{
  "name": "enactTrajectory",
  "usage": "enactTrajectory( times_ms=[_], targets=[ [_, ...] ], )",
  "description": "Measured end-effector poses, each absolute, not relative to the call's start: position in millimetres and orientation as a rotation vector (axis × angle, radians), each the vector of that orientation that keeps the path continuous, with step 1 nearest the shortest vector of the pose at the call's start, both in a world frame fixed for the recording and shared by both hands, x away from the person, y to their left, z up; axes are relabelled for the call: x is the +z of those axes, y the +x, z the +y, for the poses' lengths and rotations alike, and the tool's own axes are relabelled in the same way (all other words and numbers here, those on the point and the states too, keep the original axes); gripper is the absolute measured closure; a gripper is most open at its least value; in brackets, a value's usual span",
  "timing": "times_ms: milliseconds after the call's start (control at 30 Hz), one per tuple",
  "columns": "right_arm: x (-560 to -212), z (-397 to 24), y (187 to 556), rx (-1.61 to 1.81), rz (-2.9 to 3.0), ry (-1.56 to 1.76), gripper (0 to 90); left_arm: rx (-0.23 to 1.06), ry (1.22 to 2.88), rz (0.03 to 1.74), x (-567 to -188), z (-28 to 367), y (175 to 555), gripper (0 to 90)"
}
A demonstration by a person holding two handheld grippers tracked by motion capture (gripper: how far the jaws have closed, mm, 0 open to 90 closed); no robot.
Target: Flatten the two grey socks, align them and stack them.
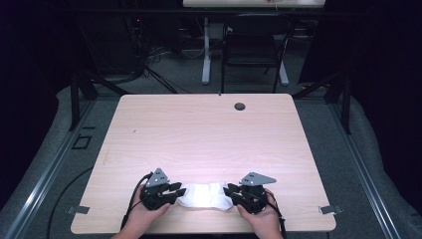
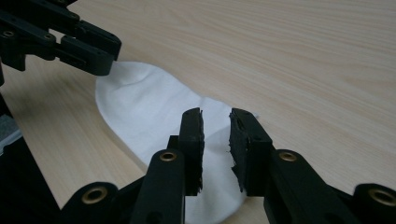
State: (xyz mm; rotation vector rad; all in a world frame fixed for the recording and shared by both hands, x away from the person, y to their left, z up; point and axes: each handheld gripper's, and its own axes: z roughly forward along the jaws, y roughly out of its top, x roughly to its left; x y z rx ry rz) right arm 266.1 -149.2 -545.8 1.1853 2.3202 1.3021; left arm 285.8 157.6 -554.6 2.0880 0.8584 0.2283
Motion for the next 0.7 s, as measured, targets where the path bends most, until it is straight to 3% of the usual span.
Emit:
enactTrajectory(
  times_ms=[700],
  targets=[
    [-572.1,-138.2,273.6,1.147,2.414,1.189,72.7,0.196,2.16,0.86,-574.8,153.7,282.5,65.5]
  ],
)
